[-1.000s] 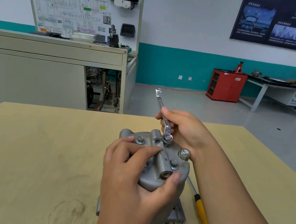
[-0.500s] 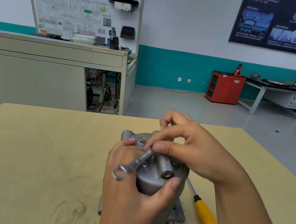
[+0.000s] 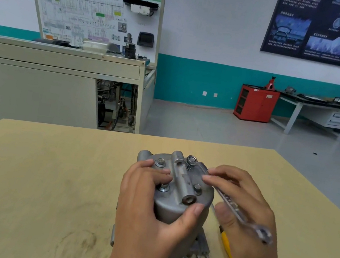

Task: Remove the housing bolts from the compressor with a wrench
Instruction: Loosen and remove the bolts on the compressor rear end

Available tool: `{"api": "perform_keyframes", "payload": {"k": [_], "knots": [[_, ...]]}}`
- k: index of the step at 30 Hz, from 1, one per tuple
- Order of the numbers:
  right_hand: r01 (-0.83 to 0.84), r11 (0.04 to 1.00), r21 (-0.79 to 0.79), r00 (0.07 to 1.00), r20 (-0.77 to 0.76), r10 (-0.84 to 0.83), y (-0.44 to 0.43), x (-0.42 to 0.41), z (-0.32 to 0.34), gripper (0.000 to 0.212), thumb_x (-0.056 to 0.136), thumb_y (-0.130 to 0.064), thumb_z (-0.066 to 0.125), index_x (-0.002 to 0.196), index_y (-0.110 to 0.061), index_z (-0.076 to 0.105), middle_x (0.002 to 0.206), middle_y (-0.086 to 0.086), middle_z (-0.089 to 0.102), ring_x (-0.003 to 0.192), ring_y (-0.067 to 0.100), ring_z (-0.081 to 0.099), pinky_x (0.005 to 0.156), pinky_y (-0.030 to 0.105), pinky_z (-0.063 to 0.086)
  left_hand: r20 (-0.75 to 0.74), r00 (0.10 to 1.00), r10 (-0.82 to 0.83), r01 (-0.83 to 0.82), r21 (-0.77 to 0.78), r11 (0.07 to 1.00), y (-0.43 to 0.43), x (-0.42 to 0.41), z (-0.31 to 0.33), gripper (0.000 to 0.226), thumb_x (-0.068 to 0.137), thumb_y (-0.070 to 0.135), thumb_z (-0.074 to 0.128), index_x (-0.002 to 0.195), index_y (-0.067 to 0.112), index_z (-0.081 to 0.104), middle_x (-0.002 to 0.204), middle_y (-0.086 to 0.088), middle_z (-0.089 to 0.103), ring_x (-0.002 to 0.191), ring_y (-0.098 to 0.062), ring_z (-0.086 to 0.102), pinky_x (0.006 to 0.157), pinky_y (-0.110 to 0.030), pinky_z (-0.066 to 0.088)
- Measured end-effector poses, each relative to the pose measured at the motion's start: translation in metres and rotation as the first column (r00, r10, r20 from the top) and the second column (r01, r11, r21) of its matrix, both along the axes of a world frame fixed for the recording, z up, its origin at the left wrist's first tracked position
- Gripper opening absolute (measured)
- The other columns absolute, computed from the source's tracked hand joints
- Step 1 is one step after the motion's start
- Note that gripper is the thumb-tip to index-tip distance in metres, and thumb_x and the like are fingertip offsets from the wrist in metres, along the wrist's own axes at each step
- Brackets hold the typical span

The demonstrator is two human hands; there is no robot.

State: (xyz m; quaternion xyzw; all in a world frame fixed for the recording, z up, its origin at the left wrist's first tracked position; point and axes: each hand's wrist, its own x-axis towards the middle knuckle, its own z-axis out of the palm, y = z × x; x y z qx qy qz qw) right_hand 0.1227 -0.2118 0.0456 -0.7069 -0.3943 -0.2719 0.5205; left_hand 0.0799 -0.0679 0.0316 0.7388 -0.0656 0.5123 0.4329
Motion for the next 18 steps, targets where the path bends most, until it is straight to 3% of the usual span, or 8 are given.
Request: {"api": "perform_keyframes", "payload": {"k": [3,5,7,12,15,18], "knots": [[0.008,0.945,0.328,0.965,-0.250,0.078,0.005,0.007,-0.010,0.033,0.089,-0.048,0.053,0.092,-0.023,0.074,0.103,-0.005,0.070,0.103,0.013,0.063,0.085,0.021,0.047,-0.003,1.000,0.000,0.000,0.000,1.000,0.000,0.001,-0.001,0.044,0.067,0.055,0.065,0.093,0.024,0.049,0.104,0.012,0.055,0.120,-0.003,0.043,0.098,-0.010,0.030],[0.061,0.830,0.554,0.865,-0.444,0.233,0.013,0.016,-0.012,0.031,0.081,-0.049,0.060,0.088,-0.021,0.071,0.092,0.000,0.070,0.090,0.015,0.064,0.081,0.028,0.048,-0.001,1.000,0.007,-0.007,0.001,1.000,0.000,0.002,-0.001,0.043,0.066,0.052,0.064,0.093,0.022,0.050,0.103,0.011,0.056,0.120,-0.004,0.044,0.098,-0.010,0.029],[0.135,0.741,0.658,0.756,-0.552,0.352,0.020,0.027,-0.009,0.021,0.082,-0.035,0.056,0.083,-0.016,0.065,0.078,0.000,0.067,0.074,0.014,0.060,0.076,0.032,0.044,0.004,1.000,0.012,-0.012,0.008,1.000,0.000,0.001,-0.001,0.043,0.065,0.051,0.064,0.092,0.021,0.050,0.103,0.011,0.056,0.119,-0.006,0.044,0.098,-0.009,0.029],[0.213,0.773,0.598,0.562,-0.722,0.403,0.040,0.054,0.010,0.032,0.094,-0.014,0.052,0.064,-0.014,0.062,0.056,-0.004,0.054,0.053,0.010,0.045,0.050,0.020,0.041,0.010,1.000,0.011,-0.011,-0.004,1.000,0.000,0.002,-0.001,0.045,0.067,0.055,0.065,0.092,0.020,0.051,0.103,0.013,0.056,0.120,-0.004,0.044,0.098,-0.009,0.030],[0.161,0.824,0.543,0.421,-0.793,0.440,0.048,0.067,0.024,0.032,0.091,-0.011,0.050,0.061,-0.011,0.063,0.057,0.000,0.056,0.057,0.013,0.044,0.058,0.025,0.039,0.011,1.000,0.005,-0.005,-0.005,1.000,0.000,0.001,-0.001,0.050,0.072,0.063,0.062,0.093,0.018,0.053,0.104,0.013,0.056,0.120,-0.008,0.045,0.099,-0.010,0.030],[-0.019,0.885,0.465,0.284,-0.846,0.451,0.051,0.076,0.037,0.026,0.089,-0.019,0.046,0.074,-0.007,0.064,0.066,0.005,0.064,0.059,0.017,0.054,0.062,0.029,0.046,0.029,1.000,0.000,0.001,-0.013,1.000,-0.001,0.002,-0.001,0.043,0.064,0.050,0.066,0.091,0.020,0.052,0.104,0.016,0.054,0.119,-0.012,0.047,0.098,-0.012,0.032]]}}
